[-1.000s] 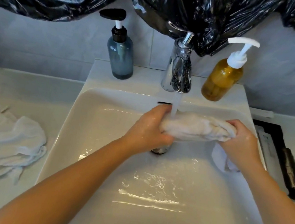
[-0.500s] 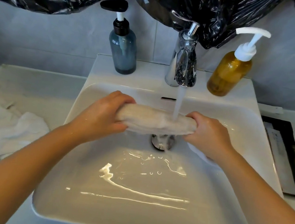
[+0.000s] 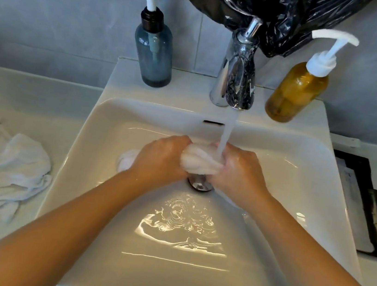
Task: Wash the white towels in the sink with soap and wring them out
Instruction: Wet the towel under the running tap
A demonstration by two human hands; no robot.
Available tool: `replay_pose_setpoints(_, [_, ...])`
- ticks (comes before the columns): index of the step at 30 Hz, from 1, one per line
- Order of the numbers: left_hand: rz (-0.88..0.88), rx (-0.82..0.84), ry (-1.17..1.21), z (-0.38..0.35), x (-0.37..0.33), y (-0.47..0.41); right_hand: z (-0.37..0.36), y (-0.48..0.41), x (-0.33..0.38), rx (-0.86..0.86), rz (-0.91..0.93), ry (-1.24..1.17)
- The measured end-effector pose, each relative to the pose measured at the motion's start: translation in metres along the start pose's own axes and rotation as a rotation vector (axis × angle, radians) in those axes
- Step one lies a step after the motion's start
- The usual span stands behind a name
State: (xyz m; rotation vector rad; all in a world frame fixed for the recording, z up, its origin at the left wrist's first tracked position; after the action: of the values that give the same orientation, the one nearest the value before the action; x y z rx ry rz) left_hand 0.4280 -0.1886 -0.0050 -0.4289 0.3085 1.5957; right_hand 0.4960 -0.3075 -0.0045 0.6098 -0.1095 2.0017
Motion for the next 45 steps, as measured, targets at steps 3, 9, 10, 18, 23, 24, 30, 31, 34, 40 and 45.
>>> replay_pose_setpoints(3, [-0.064,-0.147,0.127,0.026,-0.003,0.001,-0.018,0.000,-0.007,0.026,0.008,0.225])
replay_pose_setpoints(9, [-0.211,-0.169,-0.032,0.050,-0.014,0.011,-0.009,0.000,-0.023,0.001,-0.001,0.271])
replay_pose_setpoints(10, [-0.277,-0.151,-0.133,0.047,-0.017,0.015,-0.007,0.001,-0.026,-0.034,0.016,0.316])
replay_pose_setpoints(18, [-0.349,0.040,-0.410,0.023,-0.015,0.027,0.010,0.021,-0.026,-0.094,0.070,0.403])
replay_pose_setpoints(23, [-0.402,0.410,-0.443,-0.022,-0.008,0.060,0.015,0.057,-0.050,-0.016,0.070,0.544])
replay_pose_setpoints(24, [-0.382,0.442,-0.437,-0.026,-0.003,0.064,0.012,0.062,-0.055,-0.001,0.055,0.574])
replay_pose_setpoints(30, [-0.206,0.490,-0.447,-0.003,0.005,0.078,0.035,0.075,-0.051,0.001,0.014,0.656])
replay_pose_setpoints(31, [-0.227,0.462,-0.455,0.003,0.000,0.084,0.039,0.078,-0.050,-0.020,0.020,0.691])
replay_pose_setpoints(34, [-0.280,0.511,-0.481,-0.002,-0.011,0.110,0.022,0.099,-0.060,0.075,0.013,0.790])
replay_pose_setpoints(40, [-0.140,0.676,-0.259,-0.021,-0.001,0.142,-0.001,0.121,-0.086,0.390,-0.074,0.801])
replay_pose_setpoints(45, [-0.125,0.709,-0.273,-0.019,-0.002,0.142,-0.004,0.122,-0.098,0.570,-0.155,0.779])
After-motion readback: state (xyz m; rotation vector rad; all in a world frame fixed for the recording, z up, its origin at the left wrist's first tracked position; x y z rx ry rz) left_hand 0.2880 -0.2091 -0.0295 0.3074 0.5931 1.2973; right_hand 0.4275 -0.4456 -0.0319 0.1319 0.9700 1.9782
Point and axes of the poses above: each hand's wrist, its own y-axis away from the middle knuckle, its own z-axis out of the back of the hand, x = y × z, the point moved 10 cm from there along -y, towards the middle knuckle, and after that the axes turned 14 degrees about -z, right-handed, at the moved point
